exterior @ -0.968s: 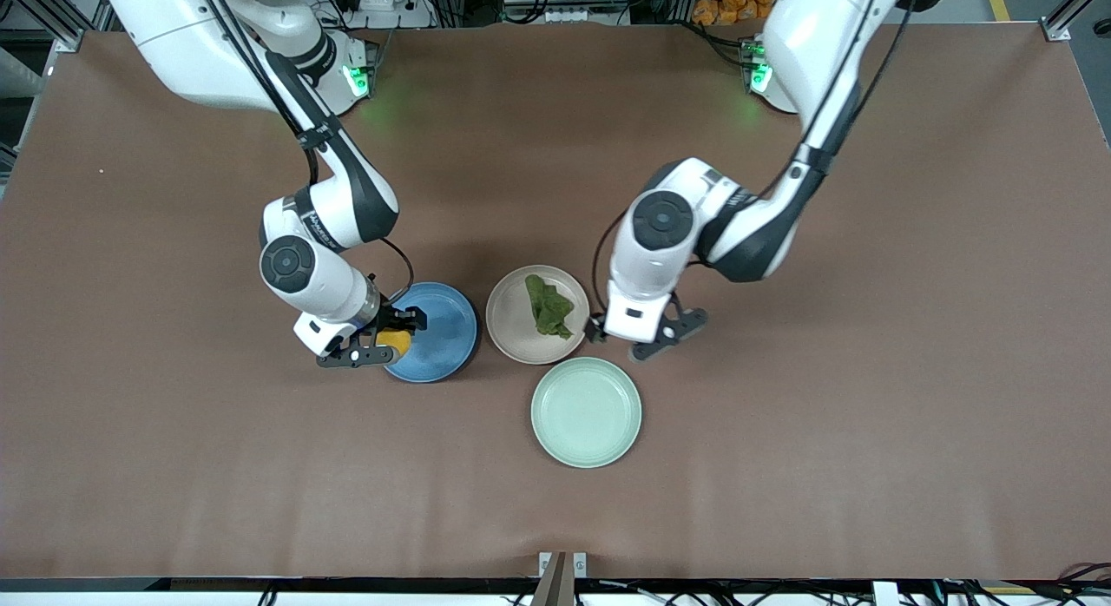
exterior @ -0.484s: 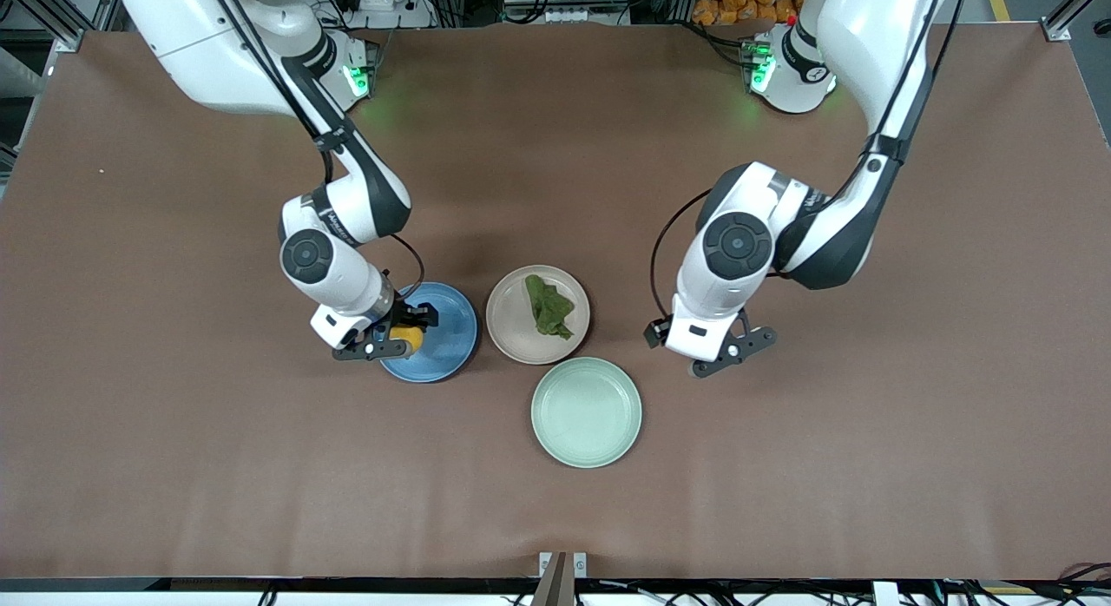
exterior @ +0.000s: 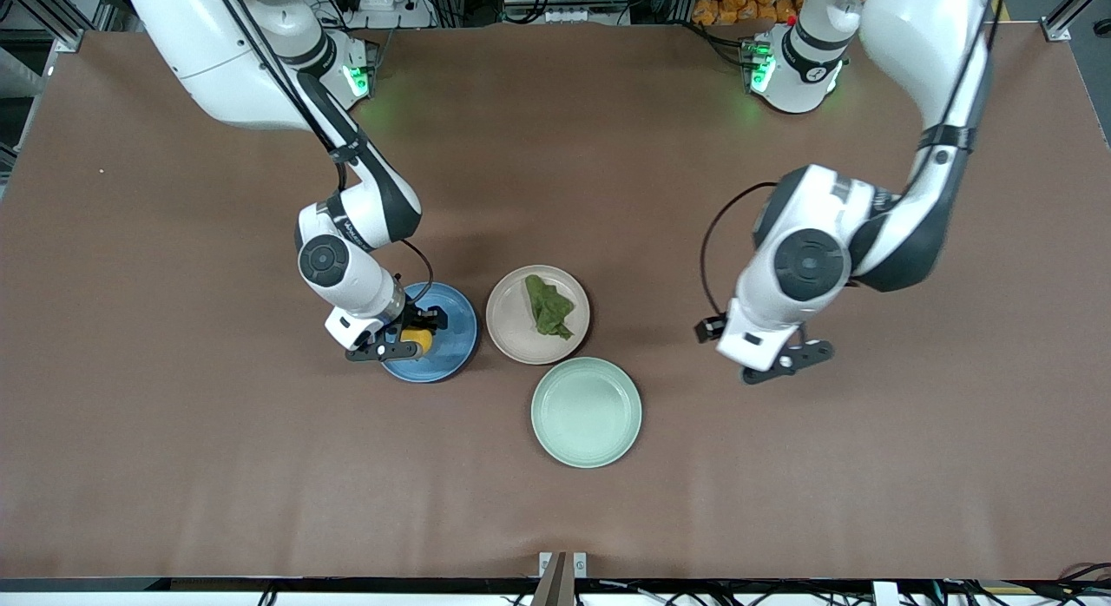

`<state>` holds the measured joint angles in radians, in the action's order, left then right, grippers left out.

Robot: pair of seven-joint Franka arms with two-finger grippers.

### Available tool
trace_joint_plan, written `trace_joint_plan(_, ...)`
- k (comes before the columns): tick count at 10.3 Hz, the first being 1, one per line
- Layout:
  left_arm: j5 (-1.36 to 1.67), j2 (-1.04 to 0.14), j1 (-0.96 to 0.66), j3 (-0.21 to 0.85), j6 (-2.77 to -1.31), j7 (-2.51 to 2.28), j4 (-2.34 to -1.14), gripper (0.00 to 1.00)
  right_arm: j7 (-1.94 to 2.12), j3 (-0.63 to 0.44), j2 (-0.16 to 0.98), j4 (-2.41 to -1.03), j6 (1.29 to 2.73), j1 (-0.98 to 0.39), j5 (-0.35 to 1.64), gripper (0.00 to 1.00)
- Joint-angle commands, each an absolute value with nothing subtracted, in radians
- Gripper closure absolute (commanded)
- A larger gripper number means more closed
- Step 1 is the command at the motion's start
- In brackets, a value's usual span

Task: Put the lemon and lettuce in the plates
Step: 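Lower the lemon onto the blue plate and open the right gripper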

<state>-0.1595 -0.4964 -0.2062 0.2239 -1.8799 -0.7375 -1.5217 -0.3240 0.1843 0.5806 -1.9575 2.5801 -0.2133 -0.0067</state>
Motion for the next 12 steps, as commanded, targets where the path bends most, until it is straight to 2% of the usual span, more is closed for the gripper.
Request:
trace_joint_plan(1,-0.144,-0.408,-0.189,0.224,-1.875,-0.665,-1.621,0.00,-0.345,0.176,0.581,-1.953,2.586,-0.221,-0.015,0.20)
trace_joint_plan(2,-0.117,-0.369,-0.175,0.222,-1.888,-0.620,-1.678,0.00,-0.347,0.176,0.581,-1.953,2.586,-0.219,-0.015,0.04)
trace_joint_plan(3,-0.101,-0.315,-0.157,0.215,-1.920,-0.586,-1.745,0.00,-0.351,0.170,0.581,-1.953,2.585,-0.221,-0.015,0.00)
trace_joint_plan(5,-0.075,-0.188,-0.155,0.180,-2.003,-0.537,-1.903,0.00,-0.351,0.169,0.578,-1.944,2.573,-0.218,-0.014,0.00)
trace_joint_plan(7,-0.063,-0.094,-0.156,0.135,-2.017,-0.465,-1.997,0.00,-0.354,0.169,0.568,-1.904,2.515,-0.209,-0.002,0.00)
trace_joint_plan(10,-0.005,0.015,-0.161,0.106,-2.022,-0.376,-2.097,0.00,-0.380,0.169,0.568,-1.723,2.228,-0.209,-0.005,0.00)
trace_joint_plan(12,-0.003,0.060,-0.157,0.100,-2.025,-0.376,-2.099,0.00,-0.373,0.167,0.568,-1.602,2.075,-0.192,-0.012,0.00)
